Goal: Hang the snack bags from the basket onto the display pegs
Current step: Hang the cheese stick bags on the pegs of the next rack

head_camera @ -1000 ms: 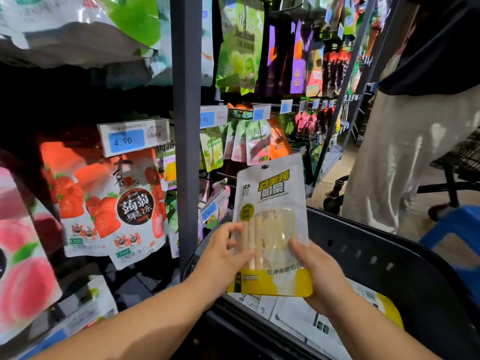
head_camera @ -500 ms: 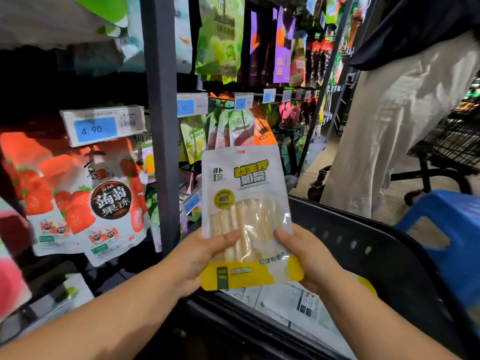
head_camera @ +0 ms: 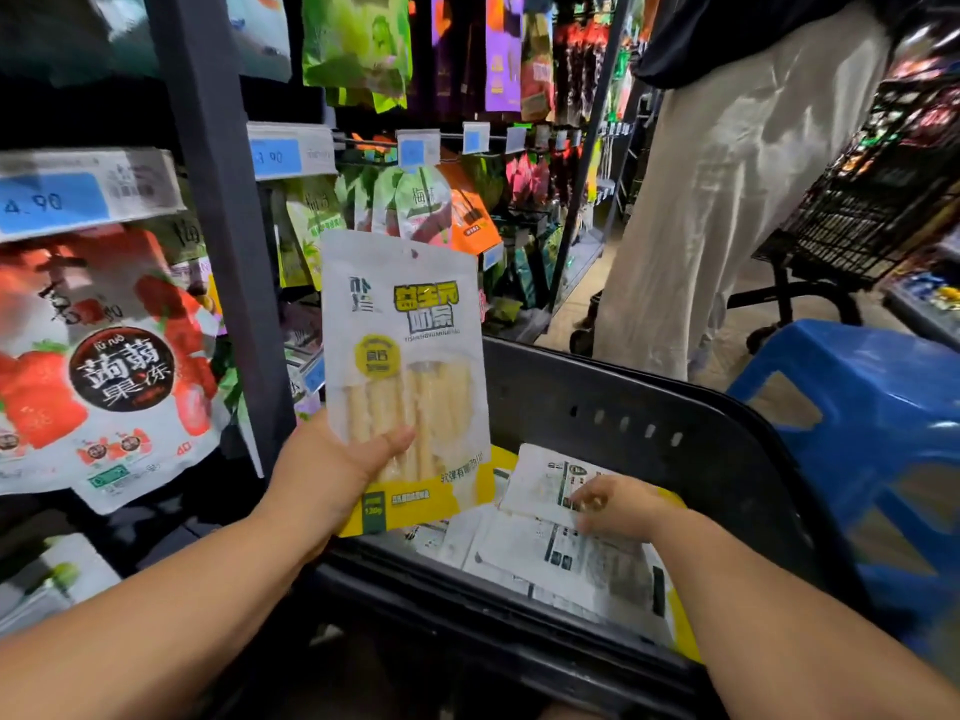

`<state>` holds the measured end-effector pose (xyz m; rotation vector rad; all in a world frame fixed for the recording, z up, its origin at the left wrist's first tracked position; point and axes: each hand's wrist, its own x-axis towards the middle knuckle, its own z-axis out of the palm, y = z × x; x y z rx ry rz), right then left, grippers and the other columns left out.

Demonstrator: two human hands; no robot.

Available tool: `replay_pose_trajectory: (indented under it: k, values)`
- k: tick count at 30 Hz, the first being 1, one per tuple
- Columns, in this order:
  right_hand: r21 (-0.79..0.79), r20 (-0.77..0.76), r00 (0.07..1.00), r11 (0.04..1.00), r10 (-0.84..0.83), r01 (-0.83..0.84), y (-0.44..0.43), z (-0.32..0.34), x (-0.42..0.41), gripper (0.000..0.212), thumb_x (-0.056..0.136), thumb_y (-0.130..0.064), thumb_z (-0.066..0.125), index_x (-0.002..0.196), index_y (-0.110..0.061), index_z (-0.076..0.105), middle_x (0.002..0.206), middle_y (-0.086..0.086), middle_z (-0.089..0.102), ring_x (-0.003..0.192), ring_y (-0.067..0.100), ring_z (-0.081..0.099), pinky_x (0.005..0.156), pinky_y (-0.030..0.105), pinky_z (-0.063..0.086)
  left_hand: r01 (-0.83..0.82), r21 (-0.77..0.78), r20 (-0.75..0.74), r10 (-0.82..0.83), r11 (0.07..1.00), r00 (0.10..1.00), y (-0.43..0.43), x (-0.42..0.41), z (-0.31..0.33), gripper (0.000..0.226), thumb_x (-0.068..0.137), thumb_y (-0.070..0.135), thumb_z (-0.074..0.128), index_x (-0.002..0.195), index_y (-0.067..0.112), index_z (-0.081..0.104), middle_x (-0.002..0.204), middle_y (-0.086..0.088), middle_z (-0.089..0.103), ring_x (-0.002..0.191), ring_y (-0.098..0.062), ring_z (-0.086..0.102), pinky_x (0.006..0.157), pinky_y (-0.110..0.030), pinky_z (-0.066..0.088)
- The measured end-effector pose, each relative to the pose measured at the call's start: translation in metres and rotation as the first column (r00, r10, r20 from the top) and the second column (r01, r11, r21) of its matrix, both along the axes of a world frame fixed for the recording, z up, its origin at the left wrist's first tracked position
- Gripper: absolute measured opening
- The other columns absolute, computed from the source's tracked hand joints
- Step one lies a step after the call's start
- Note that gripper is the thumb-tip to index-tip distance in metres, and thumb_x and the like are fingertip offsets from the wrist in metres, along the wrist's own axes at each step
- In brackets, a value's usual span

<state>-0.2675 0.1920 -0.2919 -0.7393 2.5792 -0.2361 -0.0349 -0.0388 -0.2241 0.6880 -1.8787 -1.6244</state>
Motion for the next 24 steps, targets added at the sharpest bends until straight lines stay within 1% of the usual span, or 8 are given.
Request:
replay_pose_trajectory:
  k: [2, 4, 8, 11, 16, 19, 21, 24]
  values:
    - [0.060, -0.042, 0.999, 0.998, 0.017, -0.015, -0.002, -0.007, -0.001, 0.064, 0.083, -0.042, 0.075, 0.141, -0.032, 0.051, 0.145, -0.002, 0.048, 0.129, 0.018, 0.050, 0.103, 0.025, 0.040, -0.037, -0.050, 0.017, 0.038, 0.998, 0.999, -0.001, 0.000, 0.001, 0.027, 0.073, 0.028, 0.084, 0.096, 0.025, 0.071, 0.091, 0.005, 0.076, 0.089, -0.017, 0.071, 0.093, -0.042, 0.053]
    - [0.077, -0.049, 0.999, 0.997, 0.019, -0.015, -0.003, -0.013, -0.001, 0.073, 0.081, -0.044, 0.076, 0.146, -0.032, 0.044, 0.150, 0.000, 0.042, 0.133, 0.021, 0.046, 0.107, 0.029, 0.039, -0.048, -0.088, 0.029, 0.050, 0.995, 0.998, -0.002, 0.000, 0.000, 0.021, 0.077, 0.024, 0.081, 0.095, 0.027, 0.070, 0.090, 0.008, 0.075, 0.088, -0.014, 0.071, 0.090, -0.038, 0.053]
    - [0.057, -0.033, 0.999, 0.998, -0.005, 0.006, -0.002, -0.019, -0.006, 0.075, 0.079, -0.048, 0.078, 0.145, -0.036, 0.045, 0.153, -0.005, 0.041, 0.135, 0.019, 0.044, 0.111, 0.033, 0.038, -0.034, -0.070, 0.003, 0.034, 0.997, 0.999, -0.003, -0.001, -0.001, 0.022, 0.078, 0.023, 0.080, 0.096, 0.029, 0.068, 0.090, 0.010, 0.074, 0.085, -0.007, 0.070, 0.083, -0.030, 0.052]
    - [0.112, -0.058, 0.998, 0.994, 0.019, -0.012, -0.002, -0.022, -0.008, 0.073, 0.082, -0.053, 0.073, 0.147, -0.039, 0.042, 0.157, -0.006, 0.036, 0.142, 0.020, 0.037, 0.116, 0.034, 0.032, -0.025, -0.057, -0.006, 0.024, 0.998, 1.000, -0.003, 0.000, -0.001, 0.022, 0.078, 0.022, 0.080, 0.093, 0.031, 0.067, 0.087, 0.013, 0.073, 0.076, 0.003, 0.068, 0.075, -0.020, 0.052]
    - [0.134, -0.036, 0.999, 0.991, 0.020, -0.015, -0.002, -0.025, -0.007, 0.053, 0.098, -0.052, 0.051, 0.148, -0.040, 0.040, 0.162, -0.007, 0.026, 0.148, 0.023, 0.027, 0.121, 0.039, 0.024, -0.007, -0.032, -0.009, 0.007, 0.999, 1.000, -0.006, 0.001, -0.004, 0.023, 0.077, 0.023, 0.081, 0.095, 0.032, 0.070, 0.090, 0.011, 0.076, 0.087, -0.011, 0.072, 0.087, -0.035, 0.054]
    - [0.143, -0.061, 0.998, 0.990, 0.033, -0.024, -0.004, -0.027, -0.006, 0.045, 0.103, -0.050, 0.040, 0.147, -0.039, 0.043, 0.160, -0.006, 0.032, 0.146, 0.023, 0.032, 0.119, 0.037, 0.028, -0.008, -0.026, -0.010, 0.008, 1.000, 1.000, -0.003, 0.001, -0.002, 0.022, 0.077, 0.021, 0.081, 0.092, 0.032, 0.069, 0.088, 0.010, 0.076, 0.086, -0.011, 0.071, 0.089, -0.037, 0.054]
    - [0.134, -0.080, 0.996, 0.991, 0.042, -0.031, -0.004, -0.027, -0.005, 0.040, 0.105, -0.046, 0.038, 0.142, -0.038, 0.050, 0.154, -0.004, 0.043, 0.139, 0.023, 0.042, 0.113, 0.036, 0.036, -0.011, -0.023, -0.010, 0.011, 1.000, 1.000, -0.003, 0.001, -0.002, 0.022, 0.076, 0.021, 0.081, 0.092, 0.032, 0.070, 0.089, 0.009, 0.076, 0.087, -0.013, 0.071, 0.091, -0.040, 0.054]
    - [-0.002, -0.147, 0.989, 1.000, -0.017, 0.017, -0.005, -0.026, -0.004, 0.027, 0.104, -0.031, 0.041, 0.117, -0.028, 0.065, 0.120, 0.003, 0.065, 0.108, 0.025, 0.061, 0.088, 0.033, 0.049, -0.023, -0.010, -0.004, 0.023, 1.000, 1.000, -0.004, 0.001, -0.003, 0.024, 0.075, 0.022, 0.082, 0.093, 0.032, 0.070, 0.092, 0.008, 0.076, 0.089, -0.015, 0.072, 0.093, -0.043, 0.054]
